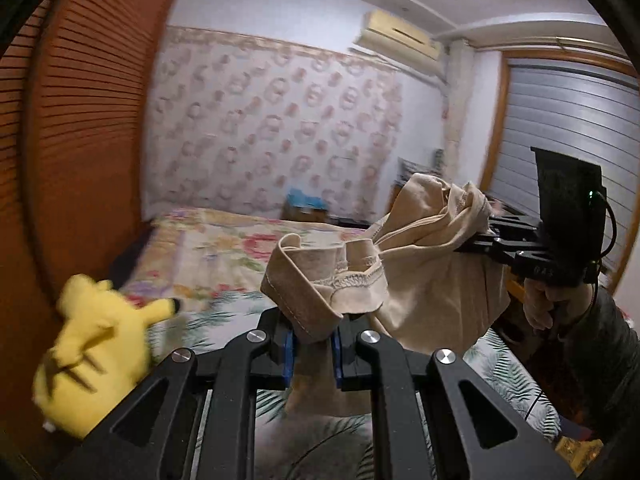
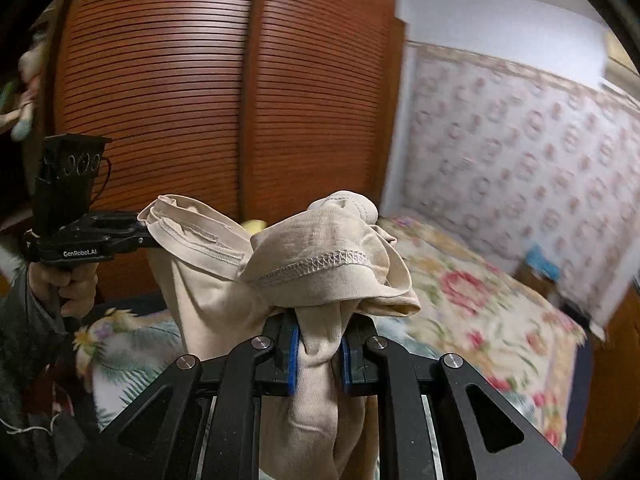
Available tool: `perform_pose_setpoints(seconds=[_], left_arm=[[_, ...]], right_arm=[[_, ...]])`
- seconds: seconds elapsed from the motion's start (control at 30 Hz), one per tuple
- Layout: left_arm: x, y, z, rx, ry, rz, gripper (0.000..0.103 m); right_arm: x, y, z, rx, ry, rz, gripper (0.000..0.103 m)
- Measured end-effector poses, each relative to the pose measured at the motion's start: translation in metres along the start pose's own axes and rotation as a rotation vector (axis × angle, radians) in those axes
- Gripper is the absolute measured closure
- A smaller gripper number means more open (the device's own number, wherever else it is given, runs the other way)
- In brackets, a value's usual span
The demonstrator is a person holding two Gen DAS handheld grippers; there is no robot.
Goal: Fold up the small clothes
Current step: 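Carry the folded shirt with both tools toward the yellow plush toy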
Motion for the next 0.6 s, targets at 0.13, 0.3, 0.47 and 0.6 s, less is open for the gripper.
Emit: perform_pose_setpoints(seconds=[0.13, 0.3, 0.47, 0.6], left_arm=[[-0.026, -0.025, -0.018, 0.008, -0.045, 0.080, 0.088], [-0.058, -0.027, -0.038, -0.026, -0.108, 0.152, 0.088], [-0.099, 0.033, -0.061, -0.135, -0.198, 0.160, 0.088], [-0.127, 0.092, -0.079, -0.231, -0.258, 0.162, 0.088]], right_arm=[[-0.018, 0.015, 0.022, 0.012, -0.081, 0.102, 0.088], [-0.018, 0.049, 0.043, -0.024, -0.164, 0.192, 0.088], [0.008, 0.123, 0.054, -0.172, -0.208, 0.178, 0.088], [0.031, 0.192, 0.061, -0.292, -0.221, 0.151, 0.087]])
Point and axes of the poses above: each gripper's, at about its wrist camera, not at the fingertips, and y roughly the way its jaws point, x to its right, z to its top, the point moved 2 cm from there along y, roughly the way its jaws point, and after that the axes turned 14 degrees about -x, right-handed, at the moved point
